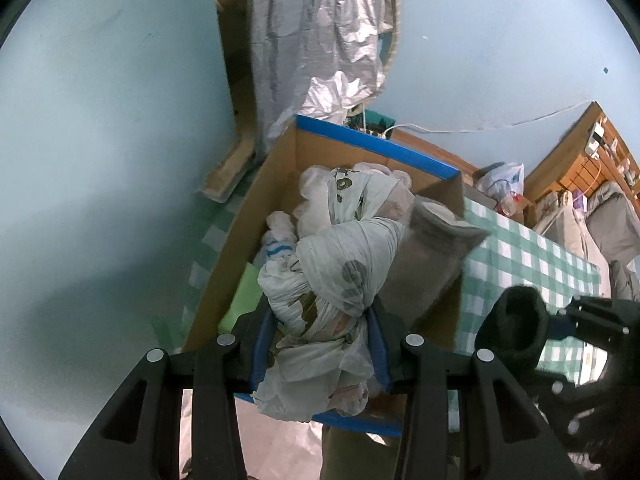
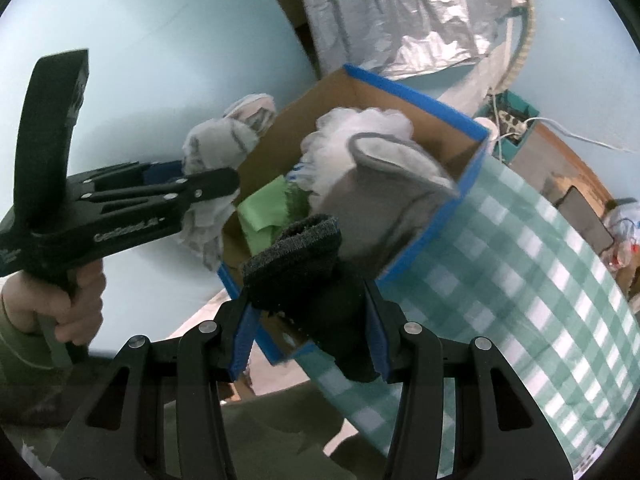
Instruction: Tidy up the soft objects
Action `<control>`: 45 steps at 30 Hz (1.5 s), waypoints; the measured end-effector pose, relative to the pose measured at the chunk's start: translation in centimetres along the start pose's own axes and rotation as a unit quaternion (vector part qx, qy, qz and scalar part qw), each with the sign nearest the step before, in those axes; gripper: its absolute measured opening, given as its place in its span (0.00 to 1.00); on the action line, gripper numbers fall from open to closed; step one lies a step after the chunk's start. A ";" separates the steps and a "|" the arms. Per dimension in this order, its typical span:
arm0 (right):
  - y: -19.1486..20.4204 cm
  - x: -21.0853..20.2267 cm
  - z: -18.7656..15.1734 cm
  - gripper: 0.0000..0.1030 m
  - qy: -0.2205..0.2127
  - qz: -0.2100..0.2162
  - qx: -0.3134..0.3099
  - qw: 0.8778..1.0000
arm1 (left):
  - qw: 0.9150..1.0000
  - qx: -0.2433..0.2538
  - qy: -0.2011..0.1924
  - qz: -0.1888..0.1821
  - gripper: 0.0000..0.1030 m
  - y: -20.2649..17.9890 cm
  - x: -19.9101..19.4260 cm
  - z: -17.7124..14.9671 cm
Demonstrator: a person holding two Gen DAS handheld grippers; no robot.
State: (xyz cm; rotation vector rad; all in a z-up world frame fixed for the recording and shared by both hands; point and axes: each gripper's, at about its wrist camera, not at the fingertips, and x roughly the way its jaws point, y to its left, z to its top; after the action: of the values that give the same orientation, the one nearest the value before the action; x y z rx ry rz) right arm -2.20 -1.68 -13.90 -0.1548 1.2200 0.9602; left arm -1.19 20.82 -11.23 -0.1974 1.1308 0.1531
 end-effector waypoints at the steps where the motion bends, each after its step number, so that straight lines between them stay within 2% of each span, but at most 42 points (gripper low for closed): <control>1: 0.3 0.4 0.2 0.46 0.002 0.001 -0.001 1.000 | 1.000 -0.002 -0.001 -0.001 0.41 0.4 0.2 0.1; 12: 1.7 4.1 1.5 0.47 0.026 0.007 0.001 1.000 | 1.000 -0.014 0.005 -0.013 0.41 2.7 3.2 1.0; 16: 1.8 5.1 1.6 0.49 0.033 0.009 0.006 0.999 | 1.000 -0.010 0.016 -0.006 0.42 2.8 4.3 0.7; 20: 1.6 6.0 1.7 0.52 0.040 0.006 0.009 0.999 | 1.000 0.002 0.018 -0.003 0.51 2.7 4.9 0.5; 21: 1.5 6.1 1.8 0.53 0.041 0.003 0.008 0.999 | 1.000 0.004 0.019 -0.002 0.57 2.7 5.0 0.5; 23: 1.6 6.4 2.0 0.58 0.040 -0.004 0.007 0.999 | 1.000 0.007 0.017 -0.002 0.62 2.7 5.0 0.4; 26: 1.6 6.4 2.0 0.62 0.035 -0.015 0.010 0.999 | 1.000 0.010 0.016 -0.002 0.64 3.0 5.0 0.4; 34: 0.6 5.8 2.3 0.63 0.025 -0.020 0.025 0.999 | 1.000 0.016 0.009 0.002 0.68 3.4 4.2 0.3; 42: 0.1 3.5 2.3 0.63 0.005 -0.027 0.033 0.999 | 1.000 0.010 -0.002 -0.006 0.68 3.3 2.3 0.1; 45: -0.2 2.4 2.3 0.68 -0.007 -0.034 0.037 0.999 | 1.000 0.014 -0.011 -0.011 0.70 2.8 1.3 0.0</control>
State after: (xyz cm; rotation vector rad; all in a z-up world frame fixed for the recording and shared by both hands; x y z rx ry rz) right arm -0.38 0.80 -15.14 -0.1307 1.2277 0.8546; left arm -1.23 23.60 -12.62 -0.1820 1.1073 0.1193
